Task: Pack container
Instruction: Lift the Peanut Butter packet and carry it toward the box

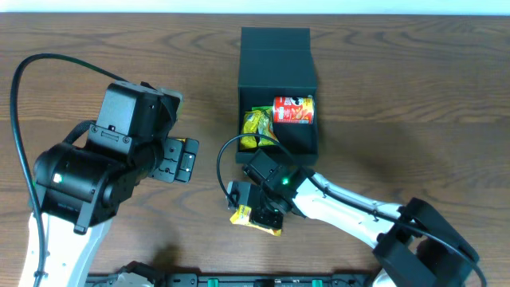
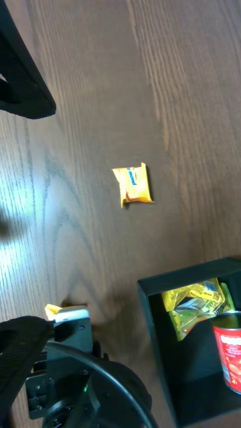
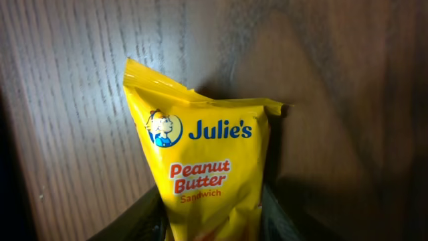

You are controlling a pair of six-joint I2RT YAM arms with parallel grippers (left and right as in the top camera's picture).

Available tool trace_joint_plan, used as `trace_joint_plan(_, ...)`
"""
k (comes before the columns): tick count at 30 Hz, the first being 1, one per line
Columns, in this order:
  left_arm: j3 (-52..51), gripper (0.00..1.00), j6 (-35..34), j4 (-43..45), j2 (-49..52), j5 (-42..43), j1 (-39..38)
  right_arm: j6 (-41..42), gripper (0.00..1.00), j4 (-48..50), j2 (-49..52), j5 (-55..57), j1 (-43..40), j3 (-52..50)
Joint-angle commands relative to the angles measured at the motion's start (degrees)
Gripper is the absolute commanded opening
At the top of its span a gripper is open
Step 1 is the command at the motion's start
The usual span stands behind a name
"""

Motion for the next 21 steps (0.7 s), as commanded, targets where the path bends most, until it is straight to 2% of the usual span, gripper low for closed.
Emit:
trace_joint_plan(1, 0.22, 0.95, 0.44, -0.13, 0.09, -1.25, 0.22, 1.40, 0.38, 0.24, 0.04, 0.92, 0.22, -0.35)
trace_joint_plan(3, 0.22, 0.96, 0.44, -0.13, 0.09, -1.27, 0.22, 1.53, 0.34, 0.42, 0.04, 0.92, 0.22, -0.33)
trace_joint_plan(10, 0.22, 0.95, 0.44, 0.02, 0.11, -1.27, 0.22, 1.55, 0.35, 0.15, 0.04, 0.90, 0.22, 1.51)
trace_joint_plan(21, 0.22, 0.95, 0.44, 0.00, 0.09, -1.27, 0.22, 3.06, 0.30, -4.07, 0.02, 0.90, 0.22, 10.05)
